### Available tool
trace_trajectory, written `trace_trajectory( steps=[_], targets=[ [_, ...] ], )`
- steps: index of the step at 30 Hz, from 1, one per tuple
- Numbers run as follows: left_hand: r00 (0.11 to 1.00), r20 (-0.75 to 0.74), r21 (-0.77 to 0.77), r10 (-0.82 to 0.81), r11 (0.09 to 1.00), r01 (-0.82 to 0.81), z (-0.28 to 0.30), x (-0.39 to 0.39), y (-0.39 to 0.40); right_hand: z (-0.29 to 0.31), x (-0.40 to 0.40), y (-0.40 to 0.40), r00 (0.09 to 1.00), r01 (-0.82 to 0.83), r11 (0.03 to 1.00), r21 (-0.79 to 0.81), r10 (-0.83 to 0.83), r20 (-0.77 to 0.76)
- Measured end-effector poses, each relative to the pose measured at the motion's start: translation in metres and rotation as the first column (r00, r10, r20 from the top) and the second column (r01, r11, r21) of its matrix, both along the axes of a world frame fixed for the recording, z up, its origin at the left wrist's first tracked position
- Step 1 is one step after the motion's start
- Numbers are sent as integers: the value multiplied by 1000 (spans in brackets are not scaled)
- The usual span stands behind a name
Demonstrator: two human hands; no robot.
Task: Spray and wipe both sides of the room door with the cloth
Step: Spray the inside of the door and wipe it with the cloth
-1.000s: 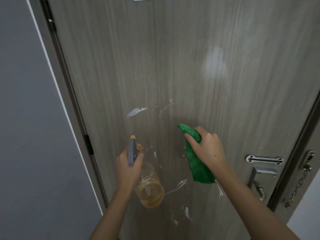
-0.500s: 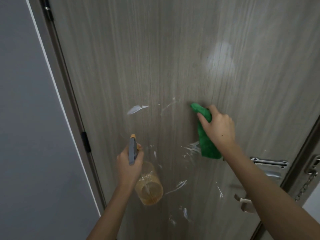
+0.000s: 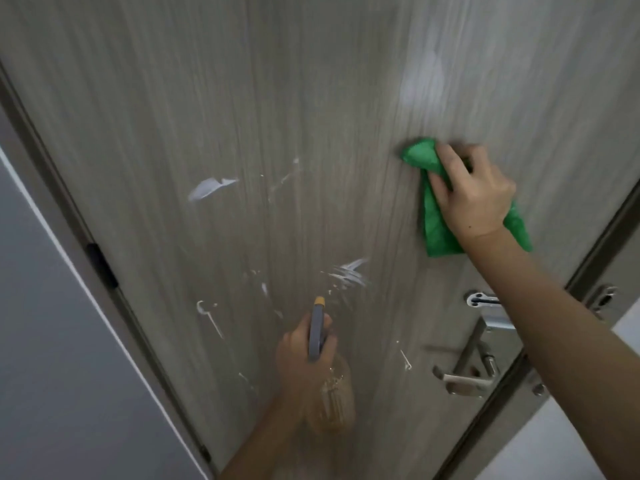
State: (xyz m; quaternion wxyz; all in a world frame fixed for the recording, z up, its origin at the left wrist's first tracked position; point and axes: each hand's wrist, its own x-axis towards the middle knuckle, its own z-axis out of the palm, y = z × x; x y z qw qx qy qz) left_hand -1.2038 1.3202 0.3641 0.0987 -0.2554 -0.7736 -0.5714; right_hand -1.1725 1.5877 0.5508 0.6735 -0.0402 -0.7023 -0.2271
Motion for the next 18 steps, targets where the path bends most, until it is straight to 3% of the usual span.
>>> trace_trajectory(
  steps=[8,18],
  targets=[
    [999,-38,-69,32,997,-34,-11,13,37,0,0,3,1000,5,1000,26,-4,-19],
    [999,-21,-31,41,999,-42,-17,20,48,2,2,1,1000,-9,1000,14,9,8]
  ],
)
